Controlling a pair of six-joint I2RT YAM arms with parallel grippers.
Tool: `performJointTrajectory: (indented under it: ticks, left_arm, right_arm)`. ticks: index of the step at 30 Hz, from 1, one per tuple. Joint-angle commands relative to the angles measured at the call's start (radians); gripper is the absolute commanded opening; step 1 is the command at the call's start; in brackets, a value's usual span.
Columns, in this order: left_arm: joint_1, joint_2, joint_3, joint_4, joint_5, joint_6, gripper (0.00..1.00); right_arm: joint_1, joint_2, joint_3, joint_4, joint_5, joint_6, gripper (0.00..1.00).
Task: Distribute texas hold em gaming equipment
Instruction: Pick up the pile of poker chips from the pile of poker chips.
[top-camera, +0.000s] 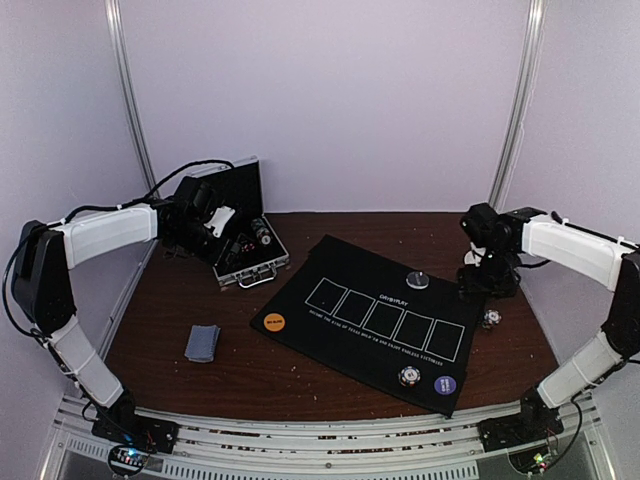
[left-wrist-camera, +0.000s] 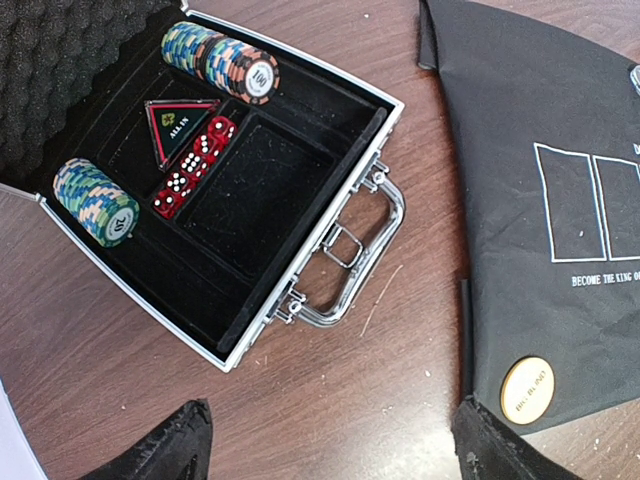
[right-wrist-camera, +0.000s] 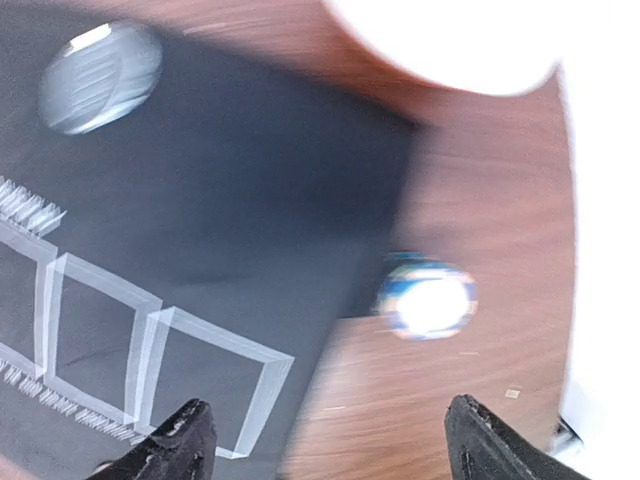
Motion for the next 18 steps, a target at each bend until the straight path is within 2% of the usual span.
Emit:
performJointTrajectory:
  ticks: [1, 11, 18]
  left_arm:
    - [0.006, -0.035, -0.009, 0.035, 0.006, 0.015, 0.87]
    - [0.007, -0.033, -0.008, 0.03, 0.005, 0.019, 0.87]
    - [0.006, -0.033, -0.004, 0.023, 0.013, 0.023, 0.87]
  right_arm:
    - [-0.15, -0.001, -0.02, -0.04, -0.056, -0.101, 0.85]
    - [-0.33, 0.144, -0.002, -0.031, -0.08, -0.141, 0.8]
    - [-0.346, 0.218, -0.041, 0.002, -0.146, -0.164, 0.79]
